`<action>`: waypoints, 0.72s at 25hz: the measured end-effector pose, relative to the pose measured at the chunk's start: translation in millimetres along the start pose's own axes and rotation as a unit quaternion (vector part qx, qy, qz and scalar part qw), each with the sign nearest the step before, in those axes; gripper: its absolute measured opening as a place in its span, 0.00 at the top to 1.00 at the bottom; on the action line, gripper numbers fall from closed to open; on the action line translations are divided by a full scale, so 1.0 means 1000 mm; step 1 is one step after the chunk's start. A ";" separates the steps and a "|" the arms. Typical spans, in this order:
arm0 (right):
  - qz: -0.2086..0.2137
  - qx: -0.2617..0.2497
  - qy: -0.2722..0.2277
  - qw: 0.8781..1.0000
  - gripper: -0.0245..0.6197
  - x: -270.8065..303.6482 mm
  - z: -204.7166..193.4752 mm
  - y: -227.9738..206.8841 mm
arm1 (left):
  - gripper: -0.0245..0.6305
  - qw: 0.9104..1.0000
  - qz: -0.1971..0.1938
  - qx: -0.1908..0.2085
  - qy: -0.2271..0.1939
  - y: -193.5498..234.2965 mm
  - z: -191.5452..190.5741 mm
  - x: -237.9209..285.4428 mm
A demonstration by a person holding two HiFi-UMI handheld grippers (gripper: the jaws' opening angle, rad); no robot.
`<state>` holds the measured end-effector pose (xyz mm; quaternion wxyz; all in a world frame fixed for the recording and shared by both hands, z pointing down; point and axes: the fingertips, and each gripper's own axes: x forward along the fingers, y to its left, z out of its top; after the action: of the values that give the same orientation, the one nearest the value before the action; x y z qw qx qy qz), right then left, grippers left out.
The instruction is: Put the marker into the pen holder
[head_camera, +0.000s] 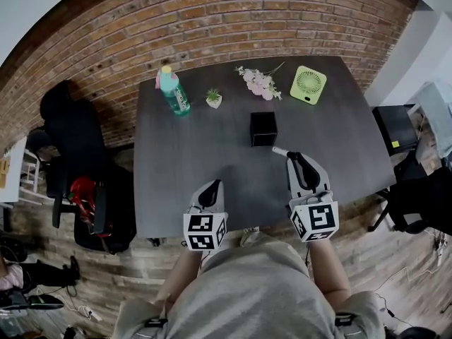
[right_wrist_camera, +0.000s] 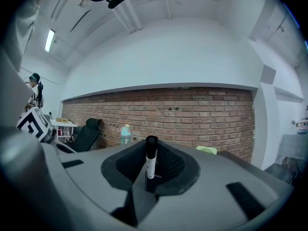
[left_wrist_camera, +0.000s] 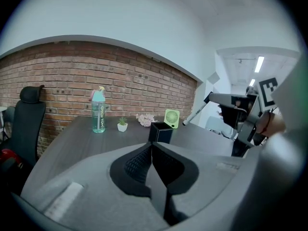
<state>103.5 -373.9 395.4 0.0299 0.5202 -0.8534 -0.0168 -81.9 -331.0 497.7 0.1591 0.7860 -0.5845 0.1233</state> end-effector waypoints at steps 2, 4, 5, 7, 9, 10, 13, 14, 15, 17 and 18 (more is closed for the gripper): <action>0.006 -0.002 0.002 1.000 0.85 0.013 -0.001 -0.004 | 0.94 1.000 0.005 -0.003 0.000 0.004 0.002 0.006; 0.011 -0.005 0.004 1.000 0.85 0.026 -0.003 -0.008 | 0.94 1.000 0.012 -0.006 0.001 0.008 0.003 0.012; 0.014 -0.006 0.004 1.000 0.85 0.033 -0.004 -0.010 | 0.94 1.000 0.016 -0.007 0.002 0.011 0.003 0.015; 0.019 -0.008 0.005 1.000 0.85 0.046 -0.007 -0.014 | 0.94 1.000 0.023 -0.010 0.004 0.016 0.003 0.021; 0.024 -0.010 0.008 1.000 0.85 0.059 -0.010 -0.017 | 0.94 1.000 0.027 -0.012 0.007 0.020 0.003 0.027; 0.026 -0.012 0.010 1.000 0.85 0.065 -0.012 -0.019 | 0.94 0.999 0.029 -0.013 0.008 0.021 0.003 0.029; 0.033 -0.014 0.018 0.999 0.85 0.084 -0.021 -0.024 | 0.94 0.999 0.033 -0.014 0.013 0.024 0.003 0.037; 0.034 -0.014 0.022 0.999 0.85 0.089 -0.026 -0.025 | 0.94 0.999 0.035 -0.013 0.014 0.024 0.003 0.040; 0.035 -0.015 0.026 0.999 0.85 0.095 -0.031 -0.027 | 0.94 0.999 0.036 -0.013 0.015 0.025 0.003 0.042; 0.037 -0.015 0.036 0.999 0.85 0.106 -0.042 -0.030 | 0.94 0.999 0.038 -0.012 0.017 0.026 0.004 0.046; 0.038 -0.015 0.041 0.998 0.85 0.111 -0.047 -0.032 | 0.94 0.999 0.038 -0.012 0.018 0.027 0.004 0.048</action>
<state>84.4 -487.2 443.7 0.0739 0.4867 -0.8704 -0.0073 -93.6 -382.4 515.3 0.1741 0.7587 -0.6127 0.1363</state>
